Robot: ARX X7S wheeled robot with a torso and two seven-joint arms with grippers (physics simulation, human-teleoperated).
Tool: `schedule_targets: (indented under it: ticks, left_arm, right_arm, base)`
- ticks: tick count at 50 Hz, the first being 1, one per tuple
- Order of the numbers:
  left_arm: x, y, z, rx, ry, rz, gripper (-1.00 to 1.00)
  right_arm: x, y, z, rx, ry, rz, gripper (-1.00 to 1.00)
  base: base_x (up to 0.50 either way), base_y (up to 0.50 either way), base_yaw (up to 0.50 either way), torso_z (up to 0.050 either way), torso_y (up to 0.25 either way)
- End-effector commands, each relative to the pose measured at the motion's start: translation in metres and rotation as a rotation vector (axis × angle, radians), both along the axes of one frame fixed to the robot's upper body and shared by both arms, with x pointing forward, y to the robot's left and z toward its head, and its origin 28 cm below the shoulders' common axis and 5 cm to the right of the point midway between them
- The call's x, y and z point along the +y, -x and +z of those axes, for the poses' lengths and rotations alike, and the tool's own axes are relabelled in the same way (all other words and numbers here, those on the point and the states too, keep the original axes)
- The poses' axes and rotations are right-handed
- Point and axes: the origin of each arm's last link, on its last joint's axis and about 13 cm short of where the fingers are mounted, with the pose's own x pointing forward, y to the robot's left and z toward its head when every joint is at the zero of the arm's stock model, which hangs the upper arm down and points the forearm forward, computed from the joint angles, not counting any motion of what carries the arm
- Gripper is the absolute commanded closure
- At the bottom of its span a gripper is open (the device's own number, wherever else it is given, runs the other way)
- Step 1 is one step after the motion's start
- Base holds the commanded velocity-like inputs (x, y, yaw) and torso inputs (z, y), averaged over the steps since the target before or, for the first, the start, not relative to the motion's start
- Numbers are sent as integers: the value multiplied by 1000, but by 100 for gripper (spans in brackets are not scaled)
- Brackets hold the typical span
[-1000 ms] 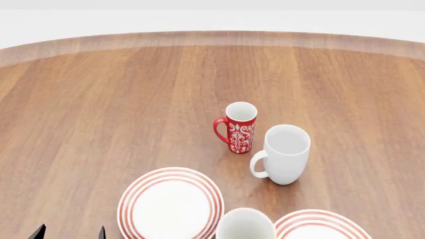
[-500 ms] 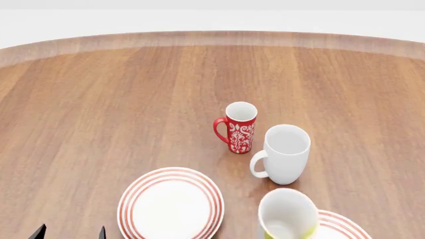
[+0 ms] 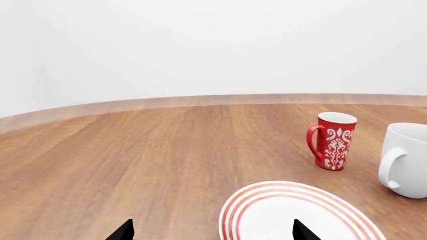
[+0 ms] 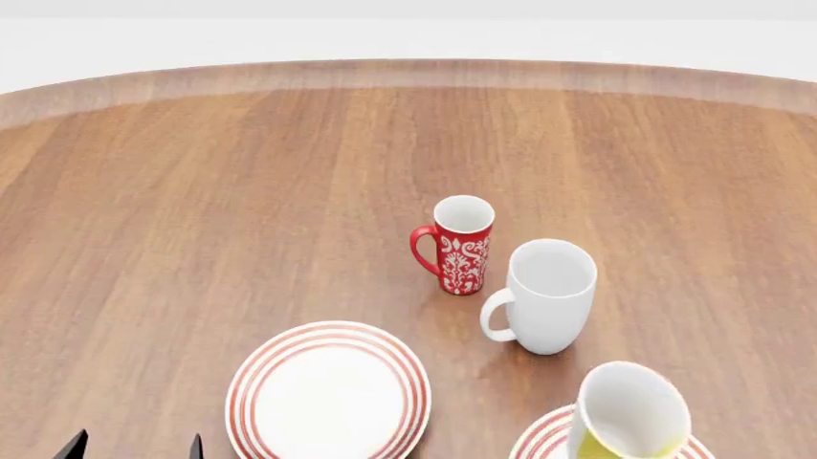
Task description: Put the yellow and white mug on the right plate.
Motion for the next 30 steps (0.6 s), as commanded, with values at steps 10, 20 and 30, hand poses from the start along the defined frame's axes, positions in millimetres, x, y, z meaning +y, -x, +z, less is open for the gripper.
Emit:
schedule_targets:
  ticks: [10, 20, 30]
  left_arm:
    - [0, 1, 1, 0, 5, -7, -100]
    - [0, 1, 0, 2, 2, -7, -100]
    - [0, 0, 0, 1, 1, -5, -100]
  right_arm:
    - [-2, -12, -11, 49, -45, -104, 100]
    - [-3, -14, -15, 73, -47, -145, 100]
    - [-2, -17, -19, 90, -46, -168, 100]
  base:
    - [0, 0, 0, 0, 1]
    - [0, 0, 0, 0, 0]
    - [0, 0, 0, 0, 0]
